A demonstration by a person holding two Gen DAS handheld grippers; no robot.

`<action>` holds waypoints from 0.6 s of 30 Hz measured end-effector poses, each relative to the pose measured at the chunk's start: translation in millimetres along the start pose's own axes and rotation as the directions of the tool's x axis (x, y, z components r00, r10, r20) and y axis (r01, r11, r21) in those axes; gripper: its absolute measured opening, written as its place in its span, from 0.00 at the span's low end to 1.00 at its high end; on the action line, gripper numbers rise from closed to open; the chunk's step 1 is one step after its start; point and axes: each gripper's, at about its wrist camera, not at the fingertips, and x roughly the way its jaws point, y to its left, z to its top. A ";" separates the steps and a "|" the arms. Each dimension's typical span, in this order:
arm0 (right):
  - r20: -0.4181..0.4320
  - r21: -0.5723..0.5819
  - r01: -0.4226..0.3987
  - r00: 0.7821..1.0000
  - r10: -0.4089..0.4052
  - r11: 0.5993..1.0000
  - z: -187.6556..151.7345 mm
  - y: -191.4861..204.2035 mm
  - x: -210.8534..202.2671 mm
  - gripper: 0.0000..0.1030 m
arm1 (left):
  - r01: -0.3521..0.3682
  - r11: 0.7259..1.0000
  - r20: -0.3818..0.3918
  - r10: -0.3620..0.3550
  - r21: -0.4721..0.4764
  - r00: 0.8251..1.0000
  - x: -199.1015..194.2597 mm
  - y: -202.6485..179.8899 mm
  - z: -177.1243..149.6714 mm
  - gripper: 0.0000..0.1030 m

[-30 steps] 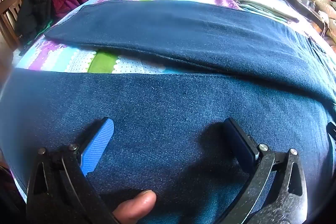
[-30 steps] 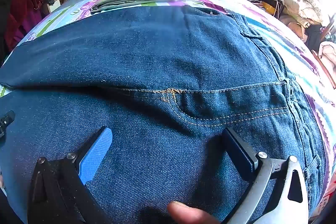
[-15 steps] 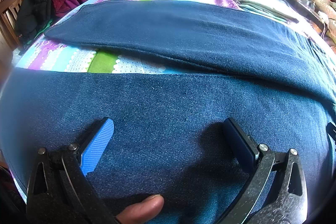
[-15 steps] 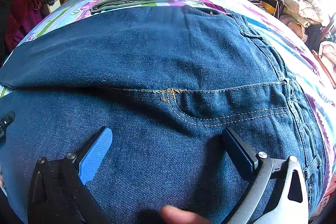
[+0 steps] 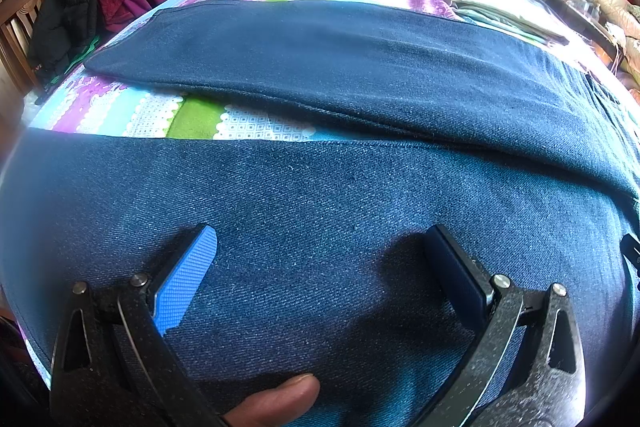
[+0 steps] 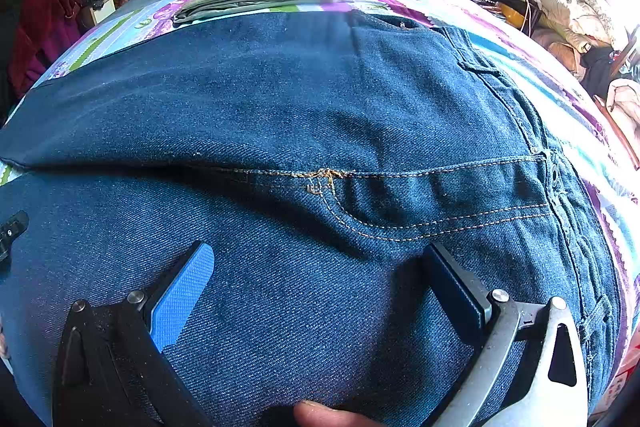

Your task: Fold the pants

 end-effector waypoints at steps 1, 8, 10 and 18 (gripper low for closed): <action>0.000 0.000 0.000 1.000 0.000 1.000 0.0 -0.1 0.0 1.00 | 0.000 1.000 0.000 0.000 0.000 1.000 0.0 0.0 0.0 1.00; 0.000 0.000 0.000 1.000 0.000 1.000 0.0 -0.1 0.0 1.00 | 0.001 1.000 0.000 -0.001 0.000 1.000 0.1 0.3 0.0 1.00; 0.000 0.000 0.000 1.000 0.000 1.000 0.0 -0.1 0.1 1.00 | 0.001 1.000 0.000 -0.001 0.000 1.000 0.0 0.3 -0.1 1.00; 0.000 0.000 0.000 1.000 0.000 1.000 0.0 -0.2 0.1 1.00 | -0.003 1.000 0.001 0.003 0.003 1.000 -0.5 0.0 0.2 1.00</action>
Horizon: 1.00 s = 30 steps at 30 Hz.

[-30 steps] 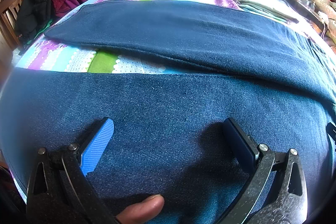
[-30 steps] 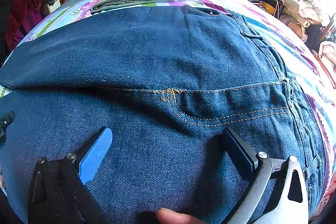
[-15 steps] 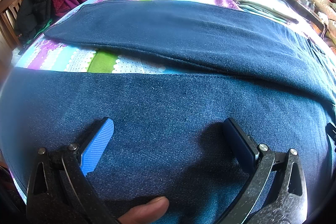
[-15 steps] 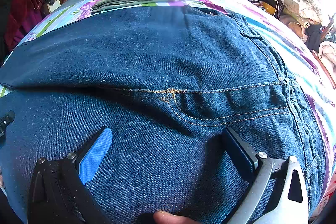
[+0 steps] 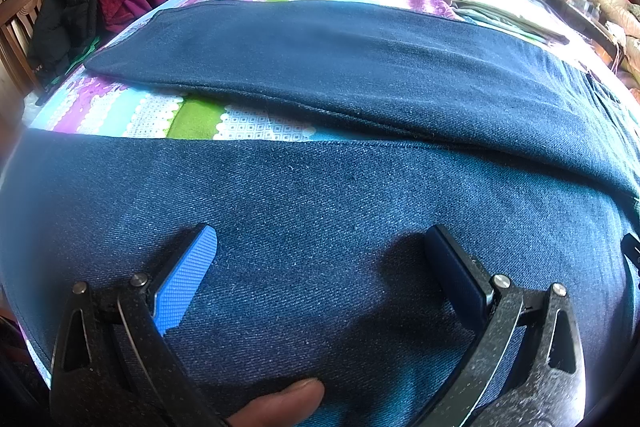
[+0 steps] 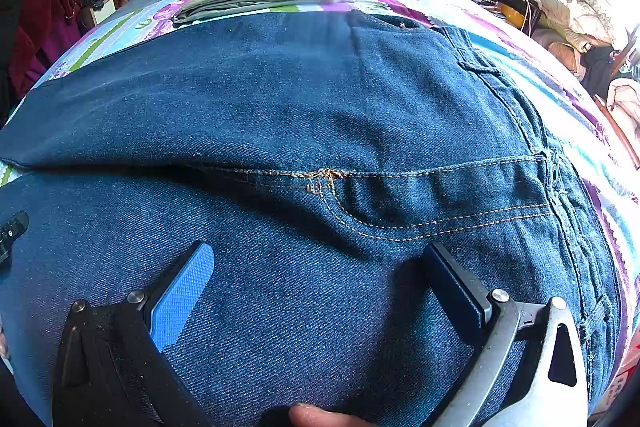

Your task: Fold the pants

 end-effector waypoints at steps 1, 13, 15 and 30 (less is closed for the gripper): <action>0.000 0.000 0.000 1.000 0.000 1.000 0.0 0.1 0.0 1.00 | -0.001 1.000 0.000 0.001 0.001 1.000 -0.3 -0.2 -0.1 1.00; 0.000 0.000 0.000 1.000 0.000 1.000 0.0 0.0 0.0 1.00 | -0.004 1.000 0.003 0.004 0.002 1.000 -0.5 -0.3 -0.4 1.00; 0.000 0.000 -0.001 1.000 0.001 1.000 0.0 0.0 0.0 1.00 | -0.004 1.000 0.003 0.004 0.003 1.000 -0.7 0.2 -0.4 1.00; 0.000 0.001 -0.002 1.000 0.002 1.000 0.0 0.0 0.0 1.00 | -0.004 1.000 0.003 0.004 0.003 1.000 -0.6 -0.2 -0.4 1.00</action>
